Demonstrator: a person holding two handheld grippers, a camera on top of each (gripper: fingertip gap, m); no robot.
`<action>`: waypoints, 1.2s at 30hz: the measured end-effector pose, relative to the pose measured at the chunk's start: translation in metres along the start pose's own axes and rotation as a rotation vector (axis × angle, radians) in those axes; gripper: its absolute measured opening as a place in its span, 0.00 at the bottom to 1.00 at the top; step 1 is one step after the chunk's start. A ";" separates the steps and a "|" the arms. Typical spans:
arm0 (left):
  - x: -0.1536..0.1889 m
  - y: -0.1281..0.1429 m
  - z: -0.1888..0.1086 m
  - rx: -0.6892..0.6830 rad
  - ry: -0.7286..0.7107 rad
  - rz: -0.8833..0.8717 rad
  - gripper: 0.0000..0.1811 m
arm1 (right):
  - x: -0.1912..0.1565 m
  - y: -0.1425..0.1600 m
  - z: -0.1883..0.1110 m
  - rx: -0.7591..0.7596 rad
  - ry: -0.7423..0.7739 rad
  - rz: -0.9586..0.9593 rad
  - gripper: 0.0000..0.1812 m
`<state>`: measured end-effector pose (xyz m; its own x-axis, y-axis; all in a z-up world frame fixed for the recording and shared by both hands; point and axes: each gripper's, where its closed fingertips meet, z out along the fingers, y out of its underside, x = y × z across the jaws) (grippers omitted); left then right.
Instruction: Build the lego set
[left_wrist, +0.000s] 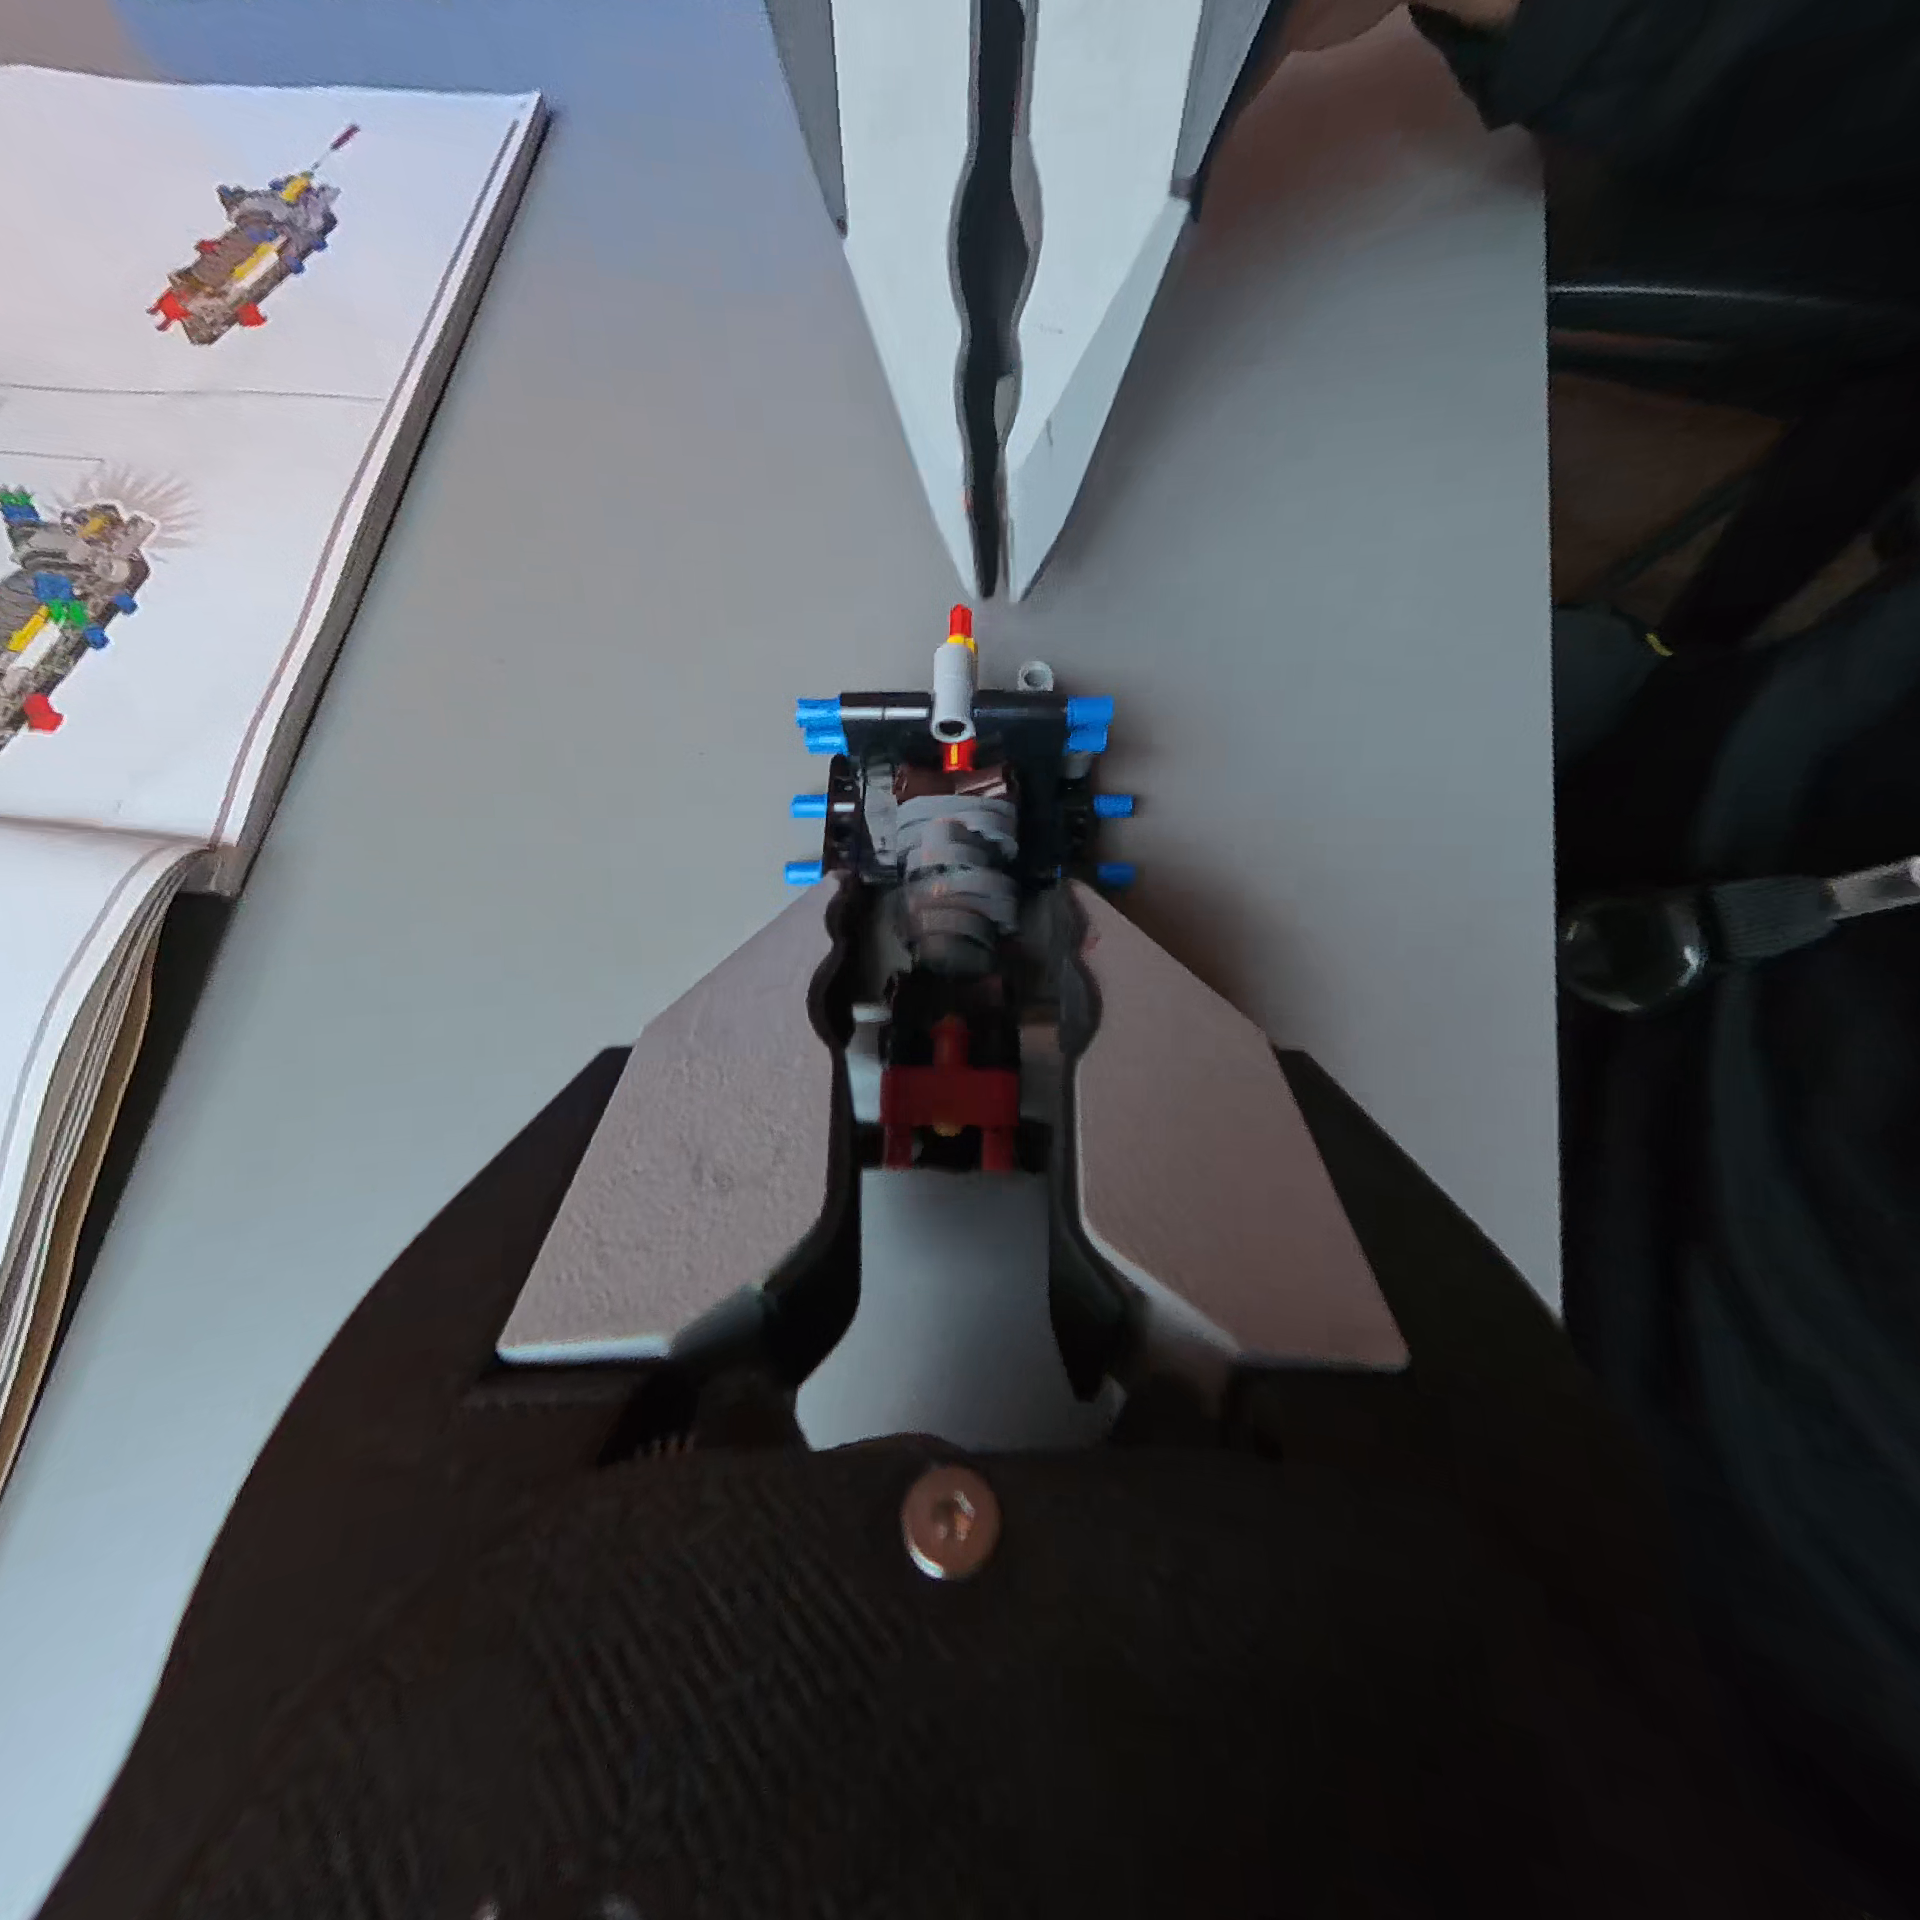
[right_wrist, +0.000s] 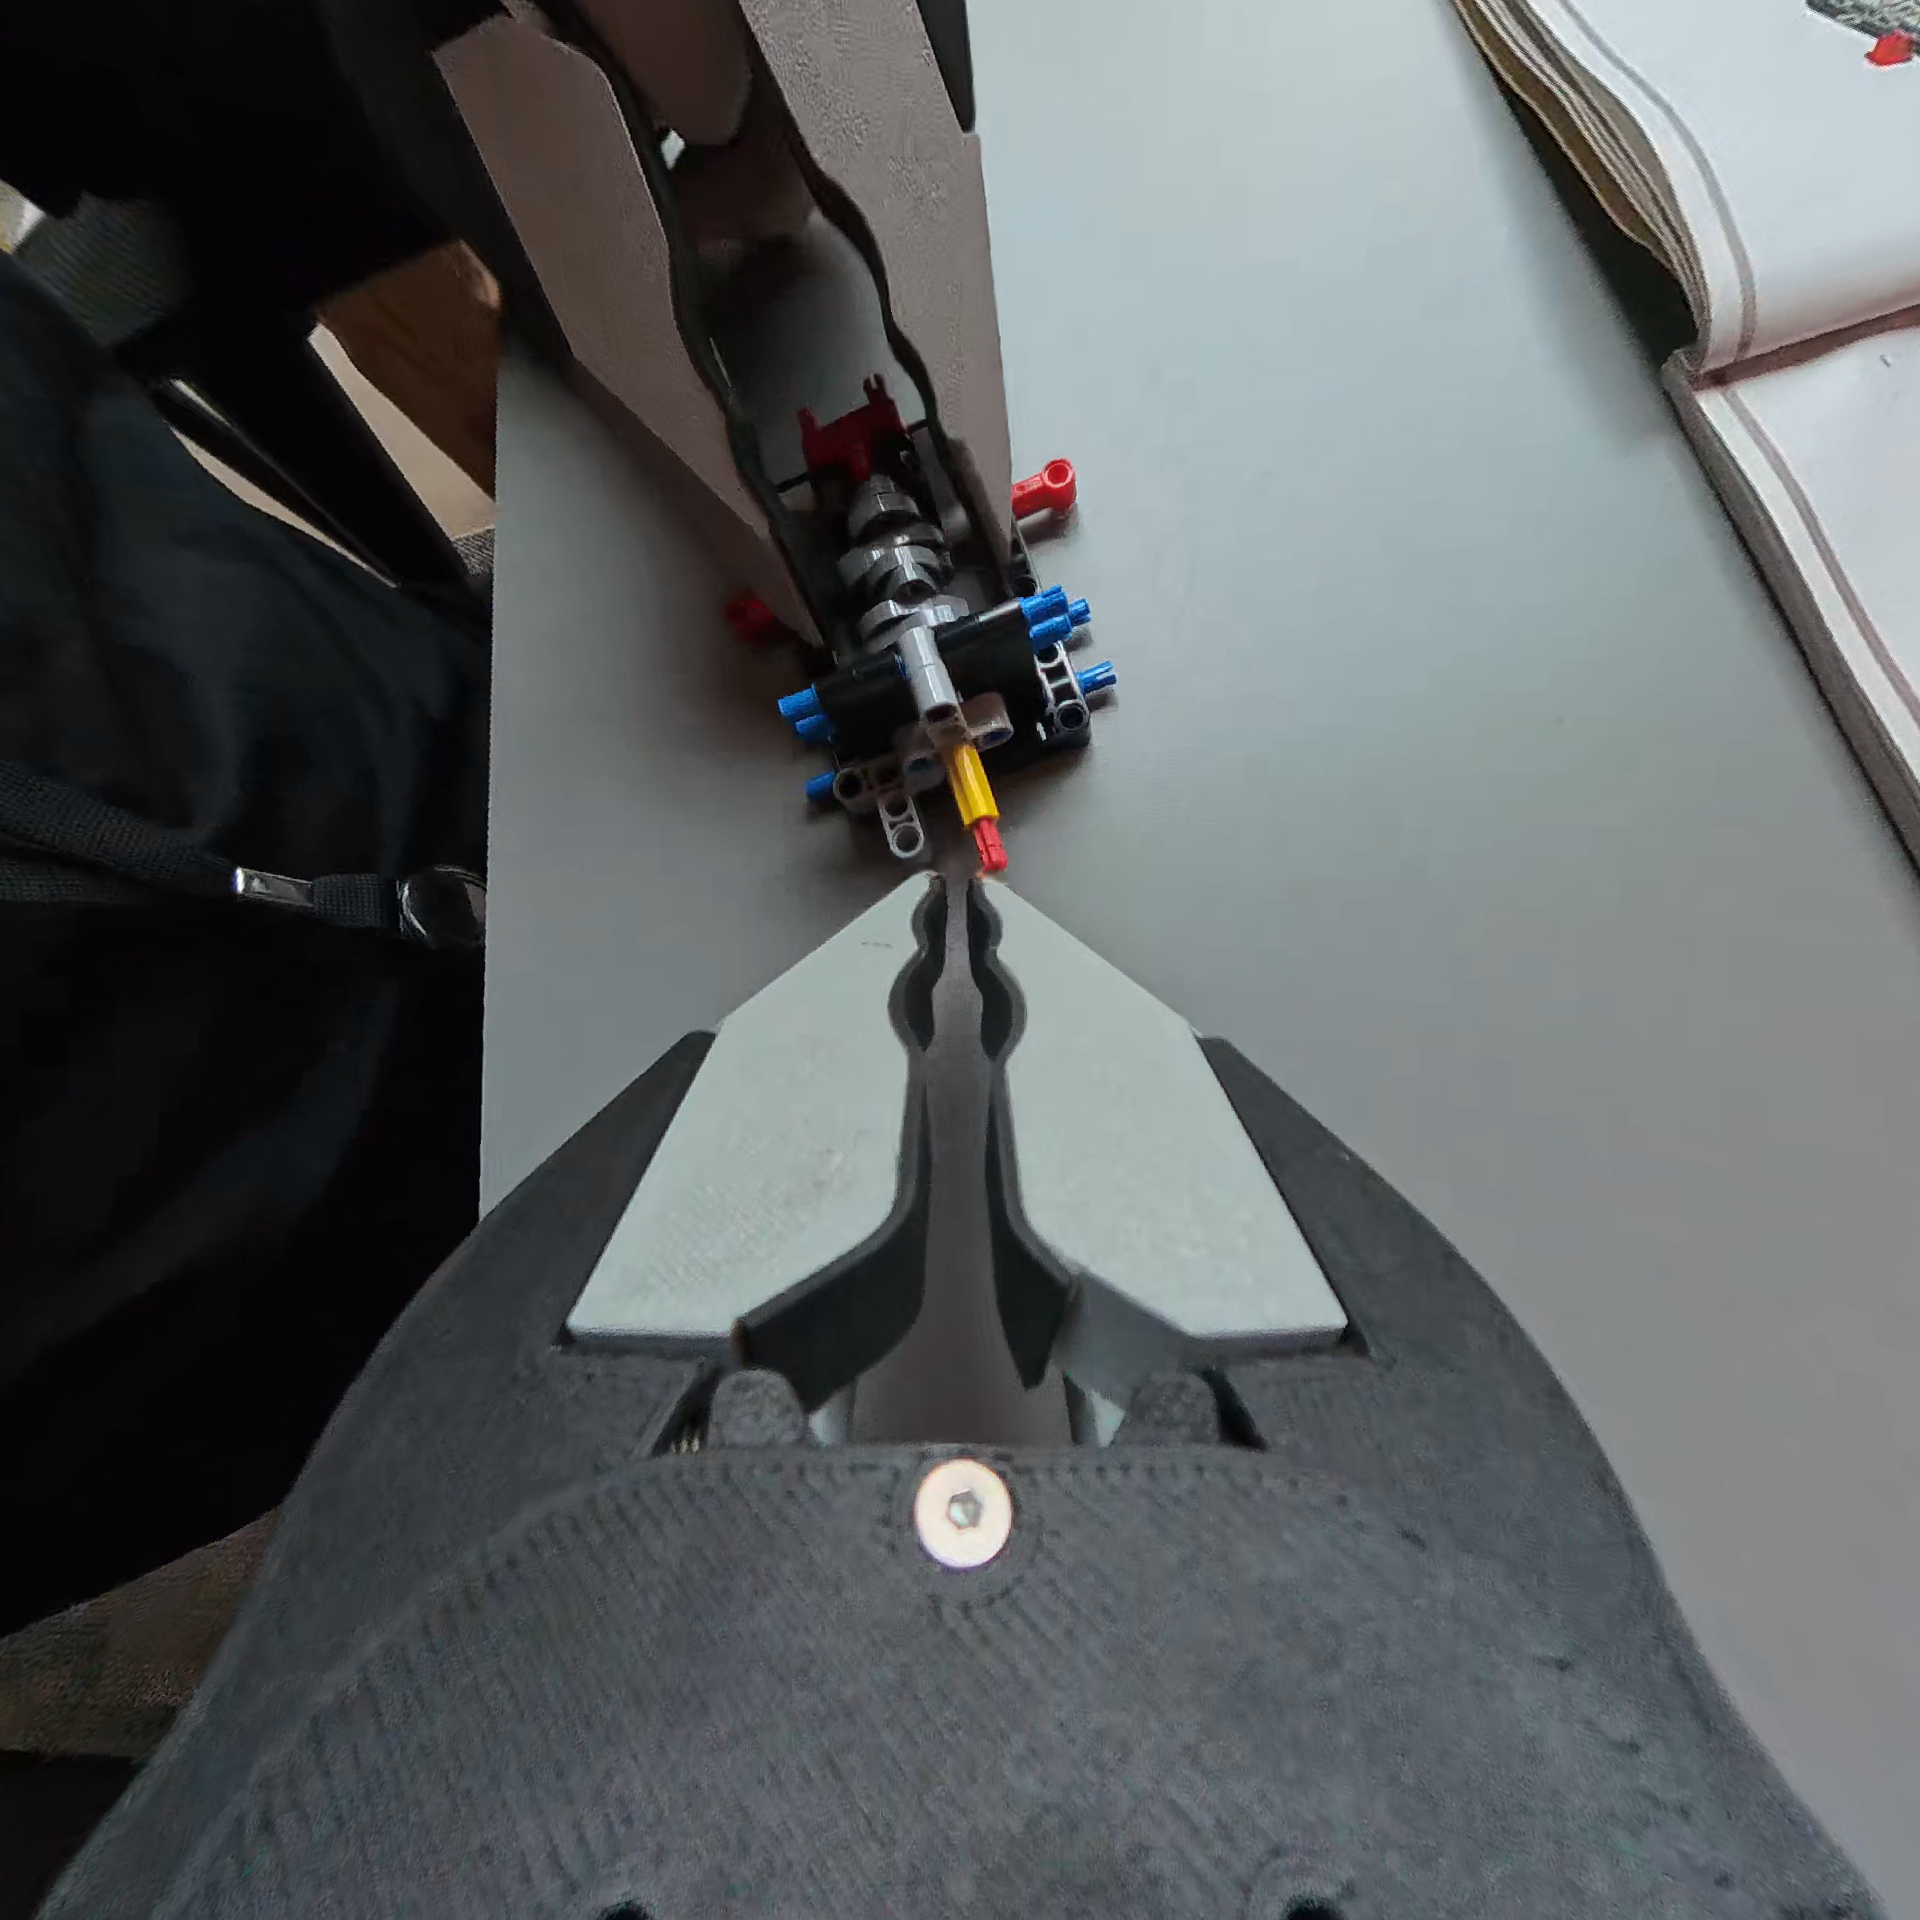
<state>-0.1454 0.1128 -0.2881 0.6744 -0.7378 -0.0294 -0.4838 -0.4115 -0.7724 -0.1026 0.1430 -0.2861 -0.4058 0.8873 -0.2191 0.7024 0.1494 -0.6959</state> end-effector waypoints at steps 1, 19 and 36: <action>-0.002 0.003 -0.004 -0.013 -0.003 -0.011 0.21 | 0.000 0.001 -0.003 0.007 -0.006 0.005 0.00; -0.008 0.034 -0.029 -0.029 0.063 -0.197 0.21 | 0.005 0.008 0.012 -0.062 -0.042 -0.141 0.00; 0.012 0.021 -0.028 0.027 0.104 -0.231 0.22 | 0.009 0.015 0.005 -0.144 0.112 -0.259 0.00</action>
<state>-0.1633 0.0802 -0.2865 0.7038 -0.6772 0.2146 -0.3072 -0.5625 -0.7676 -0.0990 0.1510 -0.3017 -0.5205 0.8531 0.0350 0.6632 0.4298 -0.6127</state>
